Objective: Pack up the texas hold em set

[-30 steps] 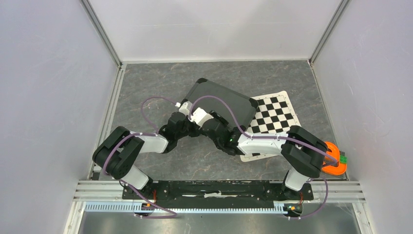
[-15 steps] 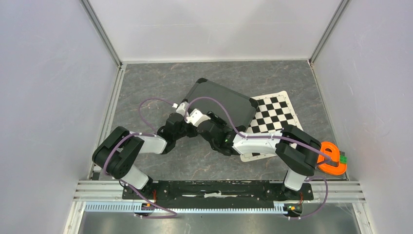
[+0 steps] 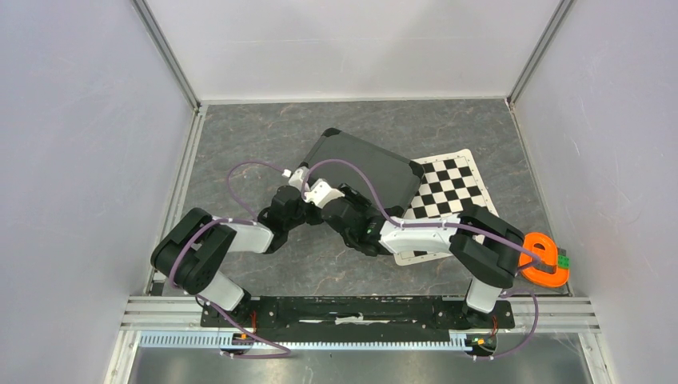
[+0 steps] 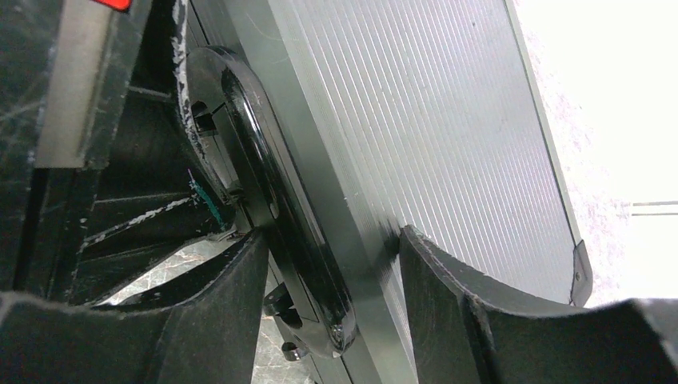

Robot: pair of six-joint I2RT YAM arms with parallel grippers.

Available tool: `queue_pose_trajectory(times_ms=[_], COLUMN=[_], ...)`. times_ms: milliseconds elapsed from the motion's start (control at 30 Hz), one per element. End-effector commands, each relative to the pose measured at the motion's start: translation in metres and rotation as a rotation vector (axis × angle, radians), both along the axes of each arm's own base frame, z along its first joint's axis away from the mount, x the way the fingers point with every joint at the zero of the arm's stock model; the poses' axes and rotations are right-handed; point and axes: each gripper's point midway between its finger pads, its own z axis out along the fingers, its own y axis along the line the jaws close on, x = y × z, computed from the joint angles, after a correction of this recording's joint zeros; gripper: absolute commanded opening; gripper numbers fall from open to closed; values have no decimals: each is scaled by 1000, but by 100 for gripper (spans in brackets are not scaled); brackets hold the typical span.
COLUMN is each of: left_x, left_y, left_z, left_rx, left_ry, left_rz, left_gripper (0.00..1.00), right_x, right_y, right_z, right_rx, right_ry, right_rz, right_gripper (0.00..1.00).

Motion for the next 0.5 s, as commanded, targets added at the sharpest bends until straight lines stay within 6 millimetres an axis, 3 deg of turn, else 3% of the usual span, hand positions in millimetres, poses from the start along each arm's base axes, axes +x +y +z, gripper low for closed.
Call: queue_pose_trajectory(times_ms=[0,467], left_x=[6,-1], left_y=[2,10], left_z=[16,10], left_rx=[-33,-1], left_ry=[-58,-43], left_rz=[22,21], left_gripper=[2,2], right_x=[-14,-9], right_y=[-47,-67], right_z=[-62,-56], right_rx=[-167,-232], right_ry=[131,60], right_rz=[-93,-185], right_gripper=[61,57])
